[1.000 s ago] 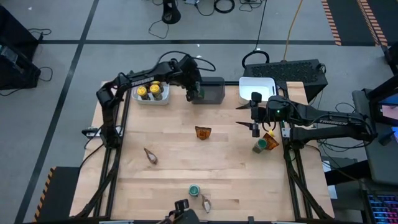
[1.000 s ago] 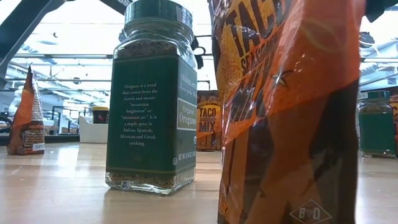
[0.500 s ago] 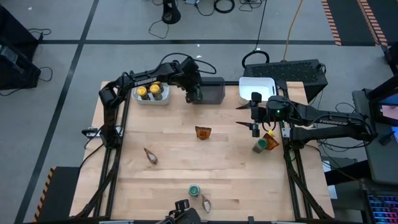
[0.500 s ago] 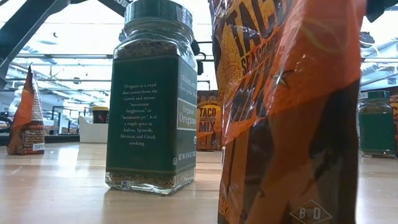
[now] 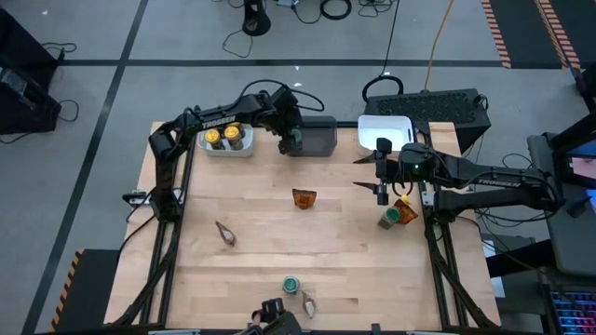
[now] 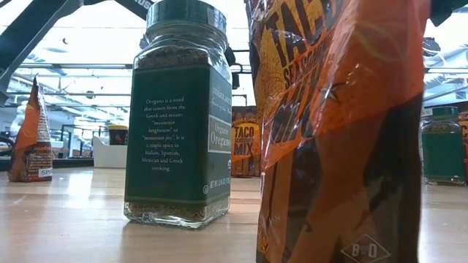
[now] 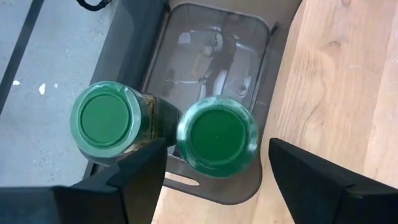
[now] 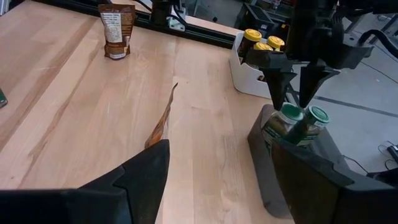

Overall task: Sort spices by type
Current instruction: Put the top green seasoning bottle into the black bin

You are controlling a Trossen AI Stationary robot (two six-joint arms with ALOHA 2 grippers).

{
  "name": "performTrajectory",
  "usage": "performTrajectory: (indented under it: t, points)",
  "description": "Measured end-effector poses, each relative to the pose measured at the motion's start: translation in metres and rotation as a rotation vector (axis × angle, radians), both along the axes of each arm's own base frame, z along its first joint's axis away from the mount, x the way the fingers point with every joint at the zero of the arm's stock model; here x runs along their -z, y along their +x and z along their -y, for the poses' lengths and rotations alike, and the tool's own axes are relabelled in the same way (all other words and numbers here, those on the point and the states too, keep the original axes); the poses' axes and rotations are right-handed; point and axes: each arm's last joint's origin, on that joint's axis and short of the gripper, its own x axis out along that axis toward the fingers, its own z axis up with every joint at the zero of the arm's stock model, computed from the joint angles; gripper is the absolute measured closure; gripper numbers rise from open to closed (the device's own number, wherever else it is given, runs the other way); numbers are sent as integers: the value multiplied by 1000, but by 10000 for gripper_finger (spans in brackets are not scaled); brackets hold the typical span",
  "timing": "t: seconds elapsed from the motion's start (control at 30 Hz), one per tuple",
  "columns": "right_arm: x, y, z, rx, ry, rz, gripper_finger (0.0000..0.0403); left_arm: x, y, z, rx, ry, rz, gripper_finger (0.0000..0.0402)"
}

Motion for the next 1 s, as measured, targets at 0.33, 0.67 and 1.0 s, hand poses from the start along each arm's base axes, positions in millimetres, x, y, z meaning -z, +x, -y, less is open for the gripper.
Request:
performTrajectory:
  t: [0.33, 0.67, 1.0]
  points:
    - [0, 0, 0, 0, 0, 0, 140, -1, 0, 1, 0, 2, -3, 114]
    - [0, 0, 0, 9, 20, 3, 140, -35, -11, 18, 5, 9, 48, 114]
    - [2, -1, 0, 37, 79, -14, 140, -88, 12, 91, 256, -114, 384, 114]
